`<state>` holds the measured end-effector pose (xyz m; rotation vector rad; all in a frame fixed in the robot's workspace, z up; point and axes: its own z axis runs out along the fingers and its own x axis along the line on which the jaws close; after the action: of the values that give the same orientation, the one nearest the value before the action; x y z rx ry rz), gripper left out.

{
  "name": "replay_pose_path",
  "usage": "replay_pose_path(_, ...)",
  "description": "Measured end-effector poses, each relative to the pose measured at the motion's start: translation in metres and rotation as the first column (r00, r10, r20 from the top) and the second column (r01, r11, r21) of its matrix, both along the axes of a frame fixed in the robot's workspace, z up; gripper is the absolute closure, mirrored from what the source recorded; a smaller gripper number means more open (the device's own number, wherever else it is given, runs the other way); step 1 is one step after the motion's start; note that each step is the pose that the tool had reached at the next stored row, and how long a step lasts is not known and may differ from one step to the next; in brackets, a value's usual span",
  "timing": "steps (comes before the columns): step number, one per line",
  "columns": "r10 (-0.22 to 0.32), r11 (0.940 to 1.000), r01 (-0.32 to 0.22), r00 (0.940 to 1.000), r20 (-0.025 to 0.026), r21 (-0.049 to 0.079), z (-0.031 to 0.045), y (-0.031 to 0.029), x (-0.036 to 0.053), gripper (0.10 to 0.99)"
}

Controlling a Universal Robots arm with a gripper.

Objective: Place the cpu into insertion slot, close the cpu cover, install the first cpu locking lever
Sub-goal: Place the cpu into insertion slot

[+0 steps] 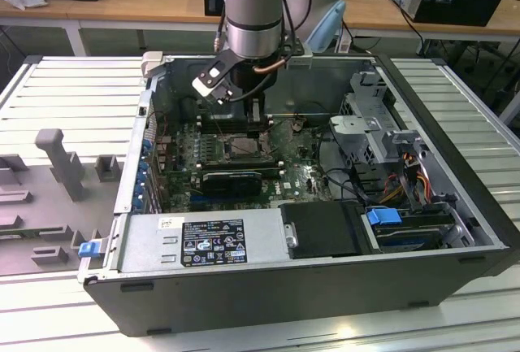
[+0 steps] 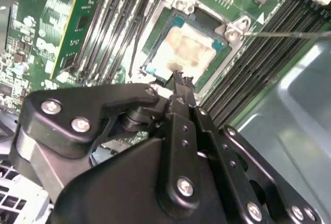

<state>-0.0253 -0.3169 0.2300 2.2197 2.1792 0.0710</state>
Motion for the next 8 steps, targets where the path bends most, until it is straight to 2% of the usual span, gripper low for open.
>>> replay_pose_path(1, 0.000, 1.0000, 0.000, 1.0000, -0.0001, 0.000, 0.0001, -0.0001, 0.0068, 0.980)
replay_pose_path(2, 0.000, 1.0000, 0.000, 1.0000, -0.0003, 0.000, 0.0013, -0.0002, 0.0084, 0.980)
replay_pose_path(8, 0.000, 1.0000, 0.000, 1.0000, 0.0000, 0.000, 0.0281, -0.0001, 0.0087, 0.980)
